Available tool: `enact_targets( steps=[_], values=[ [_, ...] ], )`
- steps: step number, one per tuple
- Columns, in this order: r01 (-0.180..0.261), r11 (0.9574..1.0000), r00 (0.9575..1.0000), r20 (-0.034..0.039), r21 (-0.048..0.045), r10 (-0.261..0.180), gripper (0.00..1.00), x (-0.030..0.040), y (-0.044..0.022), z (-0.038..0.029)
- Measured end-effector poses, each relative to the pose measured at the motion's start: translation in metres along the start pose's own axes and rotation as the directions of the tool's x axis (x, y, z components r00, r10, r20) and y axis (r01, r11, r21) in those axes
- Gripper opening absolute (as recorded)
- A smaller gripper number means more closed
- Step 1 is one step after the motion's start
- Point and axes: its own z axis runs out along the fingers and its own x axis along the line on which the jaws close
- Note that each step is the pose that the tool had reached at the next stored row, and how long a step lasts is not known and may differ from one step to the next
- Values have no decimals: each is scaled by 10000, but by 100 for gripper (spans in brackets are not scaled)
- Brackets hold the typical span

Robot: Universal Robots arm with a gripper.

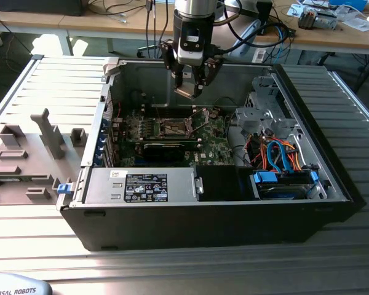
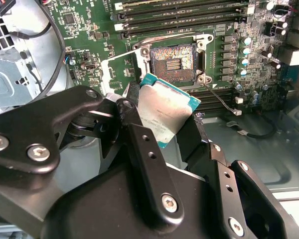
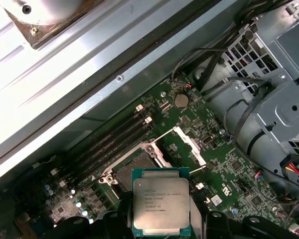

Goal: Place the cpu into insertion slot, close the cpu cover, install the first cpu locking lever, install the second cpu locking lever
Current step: 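Place the cpu into insertion slot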

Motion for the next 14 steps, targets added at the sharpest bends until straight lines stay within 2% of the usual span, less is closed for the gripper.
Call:
enact_targets(
  steps=[14],
  values=[
    [-112, 9999, 9999, 3, 1, 112, 54, 0, 0, 1]
  ],
)
